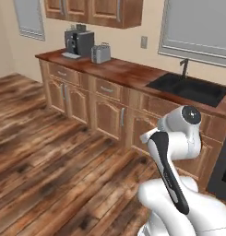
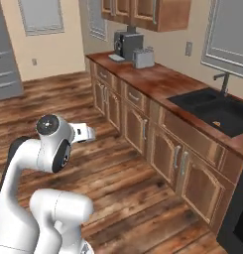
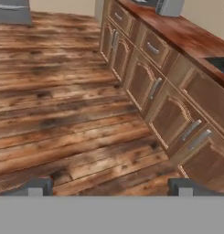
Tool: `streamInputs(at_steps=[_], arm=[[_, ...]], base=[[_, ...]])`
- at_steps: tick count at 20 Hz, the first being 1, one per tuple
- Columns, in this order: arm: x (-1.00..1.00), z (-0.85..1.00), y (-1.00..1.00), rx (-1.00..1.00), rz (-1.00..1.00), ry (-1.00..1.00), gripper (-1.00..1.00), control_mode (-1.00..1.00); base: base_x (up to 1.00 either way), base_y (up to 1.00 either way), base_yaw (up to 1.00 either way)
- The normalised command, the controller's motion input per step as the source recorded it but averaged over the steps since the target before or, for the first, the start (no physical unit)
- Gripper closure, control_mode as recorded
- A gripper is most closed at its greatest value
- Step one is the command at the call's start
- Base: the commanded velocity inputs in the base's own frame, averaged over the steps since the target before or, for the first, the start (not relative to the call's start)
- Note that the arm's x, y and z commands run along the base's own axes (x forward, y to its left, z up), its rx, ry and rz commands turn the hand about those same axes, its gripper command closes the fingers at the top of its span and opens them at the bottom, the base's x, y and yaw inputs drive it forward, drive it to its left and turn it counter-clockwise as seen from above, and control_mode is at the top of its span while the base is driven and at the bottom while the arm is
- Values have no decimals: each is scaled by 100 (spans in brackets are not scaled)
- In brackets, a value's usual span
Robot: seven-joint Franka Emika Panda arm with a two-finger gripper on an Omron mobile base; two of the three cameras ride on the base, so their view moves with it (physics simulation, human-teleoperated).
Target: Clear the mugs and bowl far away from the sink.
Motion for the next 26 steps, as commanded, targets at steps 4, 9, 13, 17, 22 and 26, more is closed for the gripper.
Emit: streamInputs(at_steps=[4,9,13,17,22,26], arm=[[0,0,0,0,0,0,-100,100],[0,0,0,0,0,0,-100,100],[0,0,0,0,0,0,-100,100],[0,0,0,0,0,0,-100,100],[0,0,0,0,0,0,-100,100],[0,0,0,0,0,0,-100,100]], base=[[0,0,-100],[0,0,-100],[0,-4,-100],[0,-11,-87],[-2,-4,-9],[34,0,-4]])
